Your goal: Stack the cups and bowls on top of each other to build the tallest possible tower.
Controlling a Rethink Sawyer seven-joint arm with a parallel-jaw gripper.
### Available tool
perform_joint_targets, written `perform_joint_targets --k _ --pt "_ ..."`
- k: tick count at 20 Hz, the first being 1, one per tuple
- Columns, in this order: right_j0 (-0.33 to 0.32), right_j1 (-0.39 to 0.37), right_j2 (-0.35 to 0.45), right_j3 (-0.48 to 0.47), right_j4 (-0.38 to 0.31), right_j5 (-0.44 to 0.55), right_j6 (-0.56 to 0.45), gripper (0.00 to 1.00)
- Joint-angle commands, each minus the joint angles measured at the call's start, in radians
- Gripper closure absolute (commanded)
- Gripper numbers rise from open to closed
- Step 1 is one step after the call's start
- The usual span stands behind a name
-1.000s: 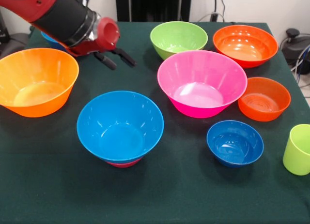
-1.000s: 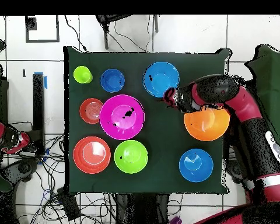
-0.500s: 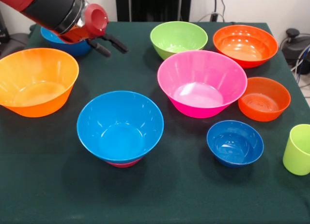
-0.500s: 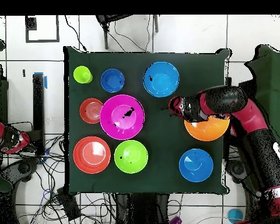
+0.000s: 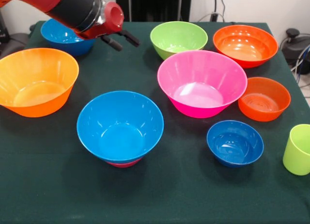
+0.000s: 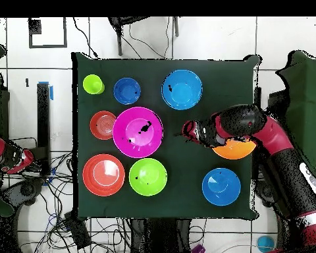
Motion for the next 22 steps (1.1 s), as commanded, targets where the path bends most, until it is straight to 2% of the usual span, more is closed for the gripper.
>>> perform_joint_targets --k 1,6,22 --pt "0.018 0.045 0.012 0.073 -0.084 -0.108 -0.245 0.0" --pt "0.022 0.056 0.032 0.074 -0.067 -0.132 -0.209 0.0" --pt "0.032 0.092 0.032 0.029 -0.082 -0.15 -0.21 0.0"
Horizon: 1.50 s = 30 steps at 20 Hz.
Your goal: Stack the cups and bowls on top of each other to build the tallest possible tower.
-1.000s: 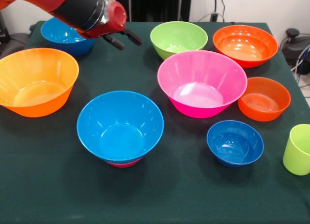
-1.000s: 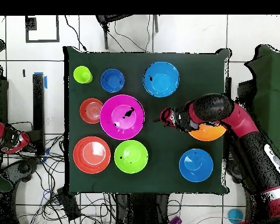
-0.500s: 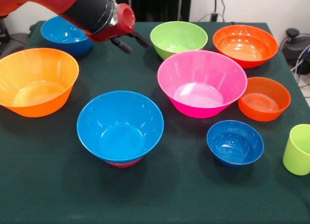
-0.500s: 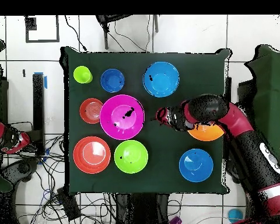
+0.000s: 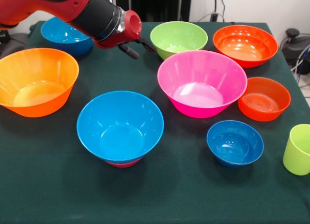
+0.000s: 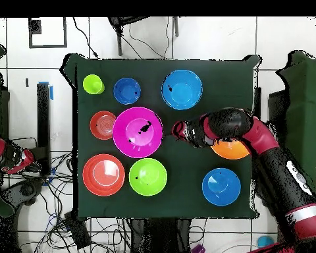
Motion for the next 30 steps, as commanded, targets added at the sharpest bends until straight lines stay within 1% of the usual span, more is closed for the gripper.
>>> perform_joint_targets --k 1,11,19,30 --pt "0.033 0.032 -0.003 0.001 -0.057 -0.068 -0.211 0.0" --pt "0.042 0.035 0.016 0.0 -0.038 -0.091 -0.176 0.0" --pt "0.037 0.049 0.035 0.02 -0.026 -0.142 -0.157 0.0" --pt "0.052 0.052 0.03 0.011 -0.021 -0.157 -0.147 0.0"
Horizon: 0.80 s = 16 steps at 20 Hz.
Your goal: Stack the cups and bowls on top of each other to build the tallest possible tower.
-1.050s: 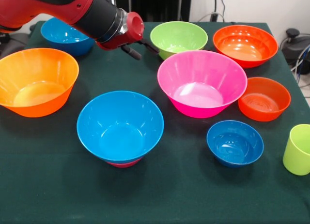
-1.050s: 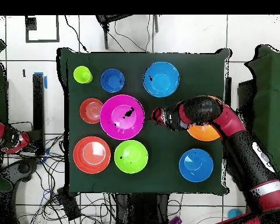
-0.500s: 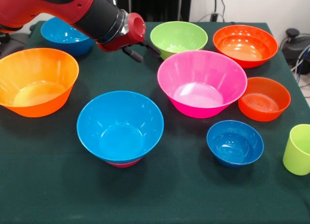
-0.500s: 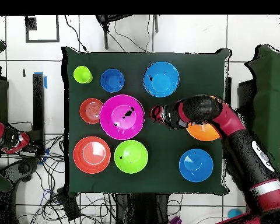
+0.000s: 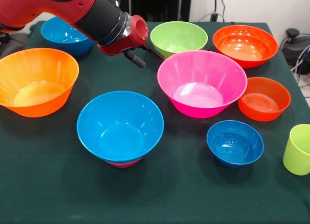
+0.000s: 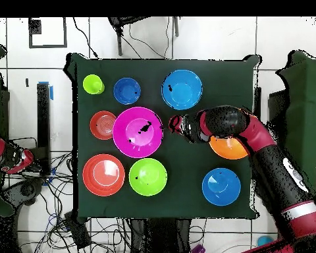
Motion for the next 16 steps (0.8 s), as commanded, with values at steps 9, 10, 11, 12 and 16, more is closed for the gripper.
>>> perform_joint_targets --k 9,10,11,12,16 --pt "0.103 0.068 -0.052 -0.04 -0.077 -0.119 -0.119 0.0" --pt "0.111 0.071 -0.062 -0.049 -0.086 -0.123 -0.117 0.0" --pt "0.118 0.072 -0.07 -0.055 -0.093 -0.127 -0.113 0.0" --pt "0.128 0.074 -0.08 -0.064 -0.099 -0.129 -0.109 0.0" --pt "0.158 0.082 -0.108 -0.093 -0.105 -0.145 -0.099 0.0"
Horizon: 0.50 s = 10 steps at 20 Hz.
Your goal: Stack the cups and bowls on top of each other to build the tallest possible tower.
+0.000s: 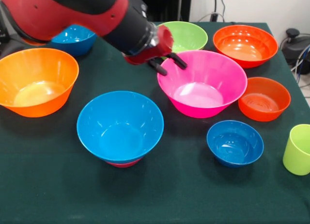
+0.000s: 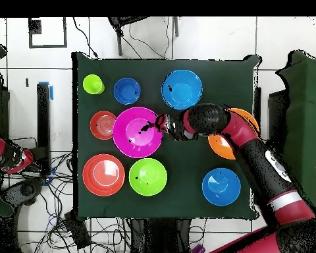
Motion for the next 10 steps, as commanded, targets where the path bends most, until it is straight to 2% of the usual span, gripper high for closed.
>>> perform_joint_targets --k 1,10 --pt "0.084 0.038 -0.1 -0.091 -0.1 -0.084 -0.096 0.0" --pt "0.127 -0.001 -0.165 -0.104 -0.128 -0.071 -0.062 0.0"
